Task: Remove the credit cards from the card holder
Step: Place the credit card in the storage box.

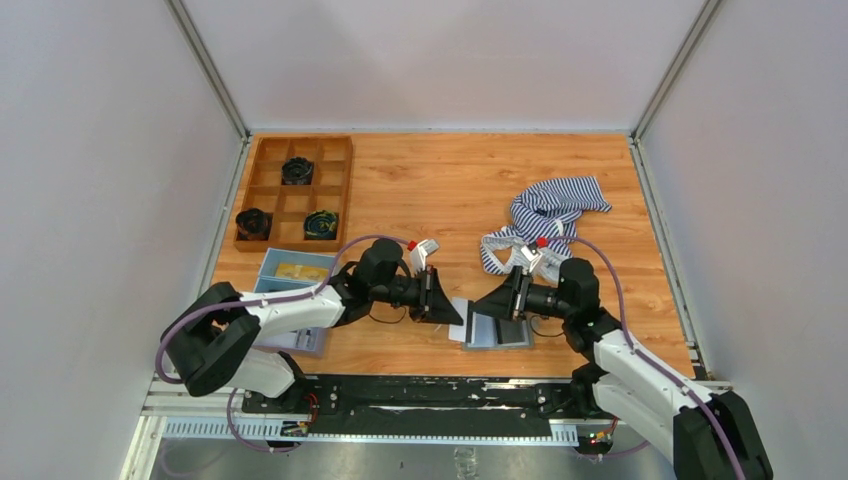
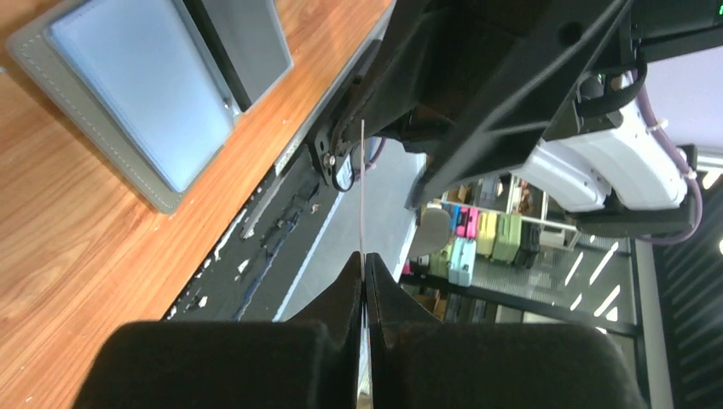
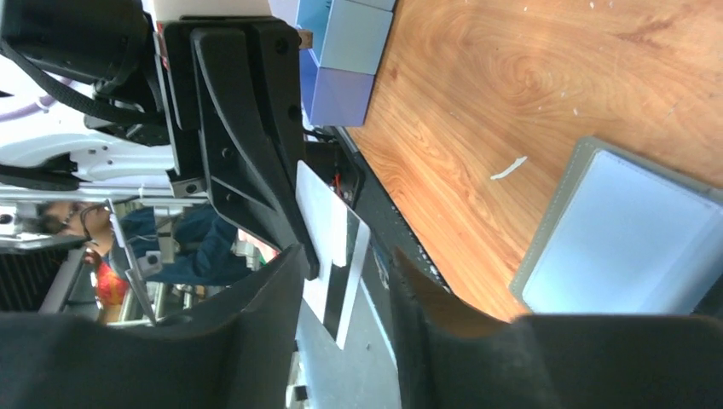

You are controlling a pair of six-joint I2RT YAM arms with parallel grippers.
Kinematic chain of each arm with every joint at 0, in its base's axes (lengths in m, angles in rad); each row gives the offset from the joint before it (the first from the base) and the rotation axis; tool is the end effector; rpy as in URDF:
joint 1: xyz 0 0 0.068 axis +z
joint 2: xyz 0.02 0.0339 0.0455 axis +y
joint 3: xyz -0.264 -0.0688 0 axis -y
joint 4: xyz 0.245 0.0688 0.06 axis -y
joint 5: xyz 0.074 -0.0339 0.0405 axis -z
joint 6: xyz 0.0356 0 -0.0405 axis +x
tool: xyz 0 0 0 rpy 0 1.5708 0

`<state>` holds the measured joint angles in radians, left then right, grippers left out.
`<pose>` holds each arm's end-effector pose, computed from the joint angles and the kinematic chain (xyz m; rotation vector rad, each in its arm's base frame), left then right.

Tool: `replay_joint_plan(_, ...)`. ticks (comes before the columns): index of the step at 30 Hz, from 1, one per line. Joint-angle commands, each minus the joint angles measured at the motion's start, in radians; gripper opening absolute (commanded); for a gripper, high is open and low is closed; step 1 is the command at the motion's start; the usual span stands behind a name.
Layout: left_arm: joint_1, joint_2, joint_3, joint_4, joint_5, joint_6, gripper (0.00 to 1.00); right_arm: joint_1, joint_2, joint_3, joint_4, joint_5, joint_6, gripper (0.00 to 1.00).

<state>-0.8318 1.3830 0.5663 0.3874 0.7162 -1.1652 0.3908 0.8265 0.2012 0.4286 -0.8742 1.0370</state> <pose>0.1672 -0.2182 0.1934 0.1730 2.4990 -1.8082 0.1467 0.0900 0.1940 -0.0891 2.0727 1.7247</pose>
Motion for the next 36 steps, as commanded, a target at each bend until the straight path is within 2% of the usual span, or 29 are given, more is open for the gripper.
replay_joint_plan(1, 0.009, -0.037, -0.019, 0.011, -0.071, -0.036, 0.00, -0.021, 0.000, 0.064, -0.126, -0.016, -0.090, 0.57)
replay_joint_plan(4, 0.025, -0.082, -0.044, 0.011, -0.106, -0.065, 0.00, -0.047, -0.024, 0.124, -0.309, 0.034, -0.193, 0.66)
replay_joint_plan(8, 0.074, -0.182, -0.079, -0.053, -0.142, -0.080, 0.00, -0.121, -0.063, 0.193, -0.528, 0.120, -0.308, 0.67)
replay_joint_plan(10, 0.111, -0.262, -0.046, -0.263, -0.195, -0.015, 0.00, -0.144, -0.080, 0.226, -0.633, 0.185, -0.367, 0.67)
replay_joint_plan(11, 0.131, -0.298, -0.004, -0.424, -0.253, 0.036, 0.00, -0.150, -0.085, 0.240, -0.675, 0.217, -0.394, 0.67)
replay_joint_plan(14, 0.170, -0.365, 0.200, -0.974, -0.611, 0.202, 0.00, -0.156, -0.090, 0.268, -0.741, 0.264, -0.440, 0.67)
replay_joint_plan(15, 0.180, -0.374, 0.270, -1.106, -0.717, 0.224, 0.00, -0.157, -0.090, 0.269, -0.743, 0.264, -0.443, 0.67)
replay_joint_plan(18, 0.203, -0.403, 0.398, -1.333, -0.927, 0.243, 0.00, -0.158, -0.089, 0.260, -0.743, 0.267, -0.440, 0.67)
replay_joint_plan(25, 0.323, -0.422, 0.490, -1.585, -1.126, 0.243, 0.00, -0.158, -0.096, 0.247, -0.743, 0.260, -0.434, 0.66)
replay_joint_plan(29, 0.405, -0.399, 0.498, -1.656, -1.152, 0.243, 0.00, -0.158, -0.099, 0.244, -0.743, 0.255, -0.434, 0.66)
replay_joint_plan(36, 0.419, -0.324, 0.513, -1.765, -1.193, 0.159, 0.00, -0.158, -0.089, 0.234, -0.739, 0.252, -0.434, 0.66)
